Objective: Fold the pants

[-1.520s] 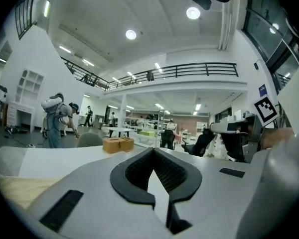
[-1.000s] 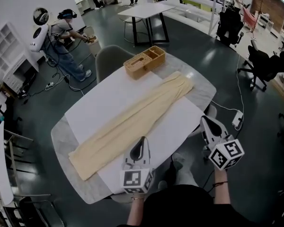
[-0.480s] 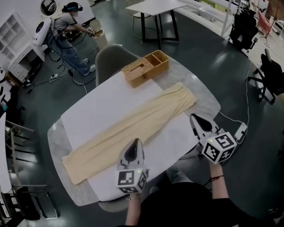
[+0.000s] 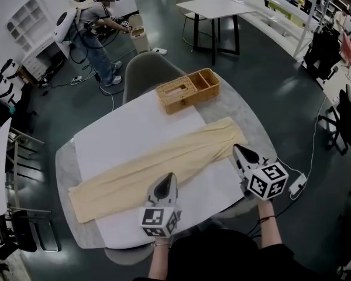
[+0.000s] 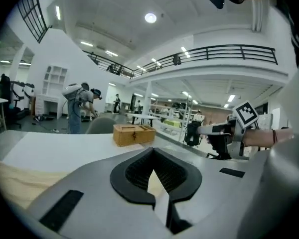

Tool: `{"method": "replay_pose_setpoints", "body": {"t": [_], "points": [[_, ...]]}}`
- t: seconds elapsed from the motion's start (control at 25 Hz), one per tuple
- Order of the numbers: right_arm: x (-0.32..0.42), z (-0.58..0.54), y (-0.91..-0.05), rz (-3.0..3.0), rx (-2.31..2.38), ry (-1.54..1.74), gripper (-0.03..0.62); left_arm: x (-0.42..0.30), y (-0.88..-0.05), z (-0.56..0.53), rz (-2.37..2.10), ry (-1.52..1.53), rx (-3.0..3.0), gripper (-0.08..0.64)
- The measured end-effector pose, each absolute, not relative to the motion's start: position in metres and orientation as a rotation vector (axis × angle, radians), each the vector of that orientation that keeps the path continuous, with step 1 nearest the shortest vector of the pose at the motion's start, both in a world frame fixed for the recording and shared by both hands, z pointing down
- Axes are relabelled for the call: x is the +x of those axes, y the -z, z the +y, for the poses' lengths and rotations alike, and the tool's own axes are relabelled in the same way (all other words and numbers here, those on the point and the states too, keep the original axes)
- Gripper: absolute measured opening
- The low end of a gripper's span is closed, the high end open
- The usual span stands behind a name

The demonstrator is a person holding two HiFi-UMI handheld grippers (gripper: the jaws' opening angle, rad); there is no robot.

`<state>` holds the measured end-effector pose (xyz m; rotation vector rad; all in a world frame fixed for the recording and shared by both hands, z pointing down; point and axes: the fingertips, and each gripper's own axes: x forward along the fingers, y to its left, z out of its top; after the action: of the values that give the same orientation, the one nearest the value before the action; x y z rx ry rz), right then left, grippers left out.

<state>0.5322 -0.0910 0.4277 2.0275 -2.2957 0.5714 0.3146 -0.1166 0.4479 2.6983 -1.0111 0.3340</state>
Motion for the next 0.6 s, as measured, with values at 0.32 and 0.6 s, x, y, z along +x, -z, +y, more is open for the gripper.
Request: {"method": "replay_pose_setpoints", "body": {"t": [0.32, 0.6], "points": [[0.572, -0.132, -0.474, -2.229, 1.958, -0.696, 0.014, 0.329, -0.484, -0.149, -1.02, -0.418, 2.595, 0.014], [0.608, -0.16, -0.517, -2.08, 1.962, -0.818, 0.014, 0.339, -0.515, -0.163, -0.98, -0.454, 2.527, 0.014]]}}
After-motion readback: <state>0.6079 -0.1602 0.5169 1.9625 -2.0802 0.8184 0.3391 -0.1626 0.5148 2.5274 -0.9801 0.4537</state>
